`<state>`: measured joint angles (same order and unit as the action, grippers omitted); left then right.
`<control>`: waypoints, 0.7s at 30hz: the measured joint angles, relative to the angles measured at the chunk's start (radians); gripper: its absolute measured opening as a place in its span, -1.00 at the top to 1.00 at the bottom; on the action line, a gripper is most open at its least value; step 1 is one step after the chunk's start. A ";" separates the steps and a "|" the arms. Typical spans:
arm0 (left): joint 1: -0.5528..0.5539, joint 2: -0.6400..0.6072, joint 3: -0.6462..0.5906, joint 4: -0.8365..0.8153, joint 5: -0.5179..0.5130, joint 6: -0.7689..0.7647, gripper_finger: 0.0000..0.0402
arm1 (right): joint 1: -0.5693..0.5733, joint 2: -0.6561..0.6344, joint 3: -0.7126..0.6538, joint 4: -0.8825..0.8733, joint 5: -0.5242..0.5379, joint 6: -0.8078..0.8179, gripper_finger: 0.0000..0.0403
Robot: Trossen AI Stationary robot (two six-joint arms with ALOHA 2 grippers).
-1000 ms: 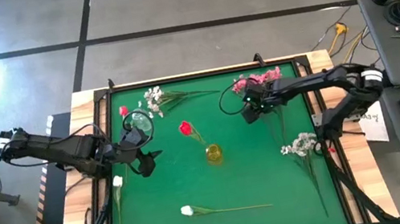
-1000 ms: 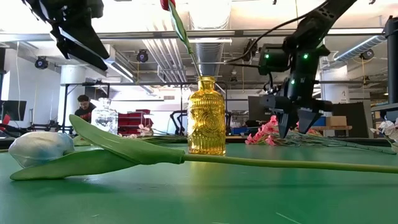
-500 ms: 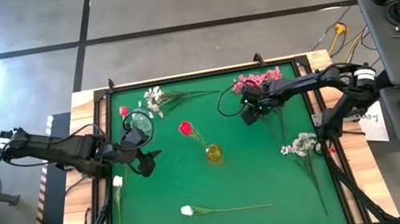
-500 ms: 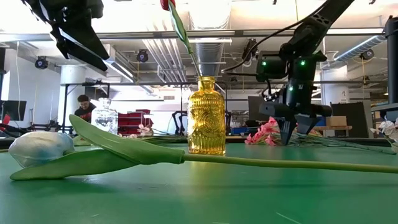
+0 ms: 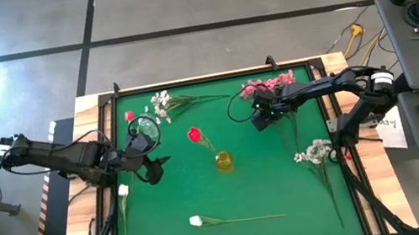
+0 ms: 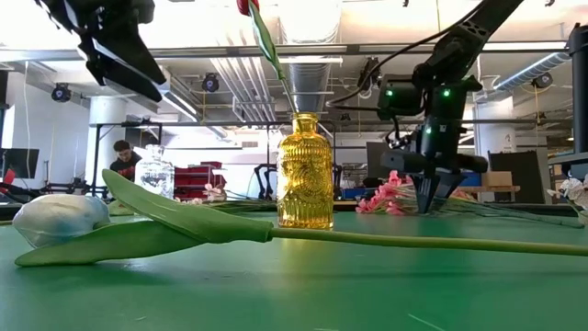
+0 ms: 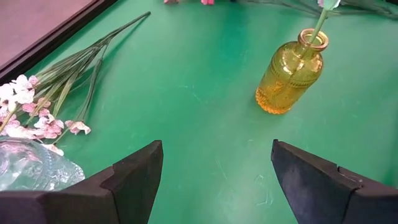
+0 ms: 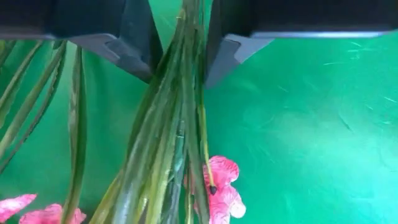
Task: Sort flowers into vase by color
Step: Put the left pink flowers into the yellow vase
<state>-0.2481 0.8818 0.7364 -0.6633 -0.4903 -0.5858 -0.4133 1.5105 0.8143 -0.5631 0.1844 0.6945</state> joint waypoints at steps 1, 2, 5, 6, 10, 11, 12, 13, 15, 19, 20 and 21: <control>0.000 0.000 0.000 0.000 0.000 0.000 -0.42 | 0.000 0.000 0.000 0.001 0.000 0.000 0.54; 0.000 0.000 0.000 0.000 0.000 0.000 -0.42 | 0.000 0.000 0.000 0.000 0.000 -0.003 0.59; 0.000 0.000 0.000 0.007 0.000 0.000 -0.42 | 0.000 0.000 0.000 0.003 0.000 -0.018 0.73; 0.000 0.000 0.000 0.014 0.000 0.000 -0.42 | 0.000 0.000 0.000 0.006 0.000 -0.024 0.77; 0.000 0.000 0.000 0.019 0.000 0.000 -0.42 | 0.000 -0.017 0.000 0.022 -0.004 -0.053 0.92; 0.000 0.000 0.000 0.019 0.000 0.000 -0.42 | 0.000 -0.030 0.001 0.022 -0.006 -0.055 0.93; 0.000 0.000 0.000 0.019 0.000 0.000 -0.42 | 0.000 -0.045 0.006 0.018 -0.007 -0.060 0.94; 0.000 0.000 0.000 0.020 0.000 0.000 -0.42 | 0.000 -0.064 0.012 0.020 -0.009 -0.063 0.93; 0.000 0.000 0.000 0.021 0.000 0.000 -0.42 | 0.000 -0.108 0.027 0.024 -0.009 -0.069 0.93; 0.000 0.000 0.000 0.035 -0.001 0.000 -0.42 | 0.003 -0.220 0.036 0.109 -0.006 -0.120 0.94; 0.000 0.000 0.000 0.039 -0.001 0.000 -0.42 | 0.004 -0.249 0.033 0.152 -0.009 -0.141 0.94; 0.000 0.000 0.000 0.042 -0.001 0.000 -0.42 | 0.008 -0.278 0.031 0.196 -0.019 -0.166 0.94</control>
<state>-0.2481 0.8818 0.7364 -0.6208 -0.4912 -0.5861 -0.4056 1.2322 0.8451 -0.3674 0.1654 0.5282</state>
